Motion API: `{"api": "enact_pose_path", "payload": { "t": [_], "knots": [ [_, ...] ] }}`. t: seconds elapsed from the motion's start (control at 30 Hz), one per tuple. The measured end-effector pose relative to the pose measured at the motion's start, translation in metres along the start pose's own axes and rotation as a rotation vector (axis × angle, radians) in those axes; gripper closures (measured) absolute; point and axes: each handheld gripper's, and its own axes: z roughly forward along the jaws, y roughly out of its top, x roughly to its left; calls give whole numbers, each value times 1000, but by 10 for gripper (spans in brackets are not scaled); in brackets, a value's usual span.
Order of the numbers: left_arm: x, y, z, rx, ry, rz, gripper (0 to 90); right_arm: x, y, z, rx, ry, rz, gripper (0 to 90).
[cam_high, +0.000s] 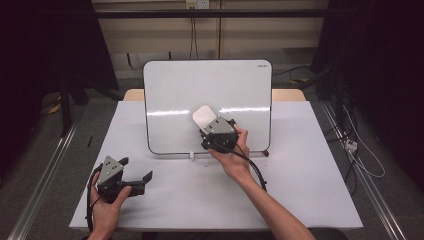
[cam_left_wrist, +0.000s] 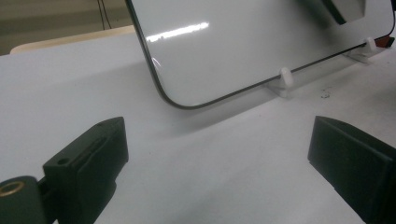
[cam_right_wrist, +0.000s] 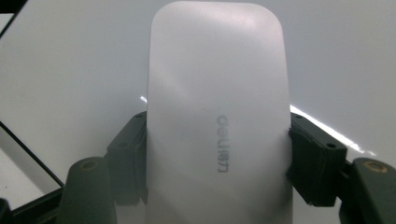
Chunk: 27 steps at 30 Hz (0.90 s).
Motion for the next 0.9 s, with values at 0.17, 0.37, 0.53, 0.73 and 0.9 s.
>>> {"api": "enact_pose_path", "payload": {
  "t": [0.17,0.37,0.53,0.73,0.9],
  "knots": [
    [0,0,0,2,-3,4,50,-15,-5,-7,-16,5,40,318],
    [-1,1,1,7,-4,10,50,-28,-17,-16,-24,-16,53,318],
    [-3,1,0,-3,0,5,50,-36,-23,-23,-31,-17,57,317],
    [0,0,1,1,1,4,50,-51,-31,-31,-35,-37,51,318],
    [1,0,2,9,-3,0,50,-64,-37,-38,-29,-56,60,318]
  ]
}}
